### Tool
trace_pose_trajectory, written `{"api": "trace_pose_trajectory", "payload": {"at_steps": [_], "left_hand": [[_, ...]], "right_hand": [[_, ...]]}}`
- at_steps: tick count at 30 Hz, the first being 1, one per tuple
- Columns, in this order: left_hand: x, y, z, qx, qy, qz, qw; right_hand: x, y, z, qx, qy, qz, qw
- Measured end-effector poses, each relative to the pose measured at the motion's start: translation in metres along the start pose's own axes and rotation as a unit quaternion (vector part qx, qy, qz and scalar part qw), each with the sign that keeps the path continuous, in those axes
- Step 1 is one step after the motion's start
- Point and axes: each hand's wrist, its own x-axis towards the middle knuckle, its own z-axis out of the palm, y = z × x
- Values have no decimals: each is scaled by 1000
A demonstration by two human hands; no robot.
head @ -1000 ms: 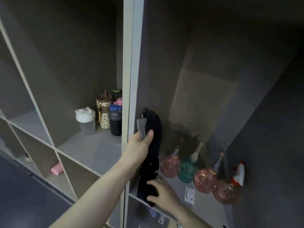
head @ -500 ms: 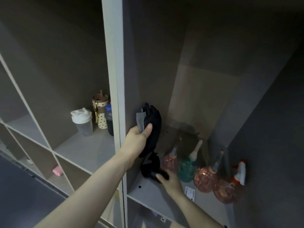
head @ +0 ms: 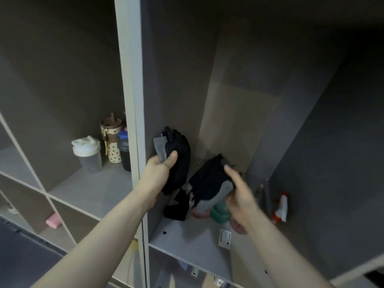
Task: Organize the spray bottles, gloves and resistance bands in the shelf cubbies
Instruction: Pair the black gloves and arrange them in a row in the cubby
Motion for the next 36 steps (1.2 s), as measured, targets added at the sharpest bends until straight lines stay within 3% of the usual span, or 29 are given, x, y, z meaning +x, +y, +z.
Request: {"api": "trace_pose_trajectory", "payload": {"at_steps": [6,12,14,15,16,17,18,19,20,21,25,26,28,30,31,33,36], "left_hand": [[-14,10,-4,-92,-63,-22,994],[-27,14,2,-143,-105,-42,983],[-32,12,4,-132,-110,-60,983],[-35,10,7,-127,-116,-76,982],[-38,9,10,-132,-129,-97,978],[-41,8,13,-152,-150,-124,969],[-45,8,16,-176,-176,-149,957],[-48,9,18,-194,-198,-168,946],[-49,9,19,-206,-218,-175,938],[-50,8,20,-210,-233,-168,934],[-54,4,24,-198,-224,-93,950],[-54,3,25,-194,-203,-73,957],[-53,2,26,-198,-178,-50,963],[-51,4,26,-205,-173,-36,963],[-50,5,25,-207,-172,-33,962],[-48,5,25,-209,-172,-28,962],[-45,4,25,-209,-168,-15,963]], "right_hand": [[-47,-67,9,75,-28,-97,992],[-64,-77,3,36,-12,-163,986],[-71,-75,4,-57,16,-234,970],[-76,-75,6,-173,43,-319,931],[-80,-76,8,-318,59,-424,846],[-80,-74,7,-454,38,-505,733],[-79,-70,5,-558,6,-550,621],[-77,-67,4,-625,-18,-557,546],[-77,-64,4,-659,-28,-545,517],[-78,-61,4,-668,-31,-537,514],[-91,-56,6,-638,-55,-557,528],[-93,-54,5,-614,-50,-551,562],[-98,-50,10,-495,7,-483,723],[-105,-48,18,-287,44,-312,905],[-107,-49,19,-175,29,-214,960],[-106,-49,17,-11,-24,-71,997],[-108,-49,18,-24,-49,-55,997]]}}
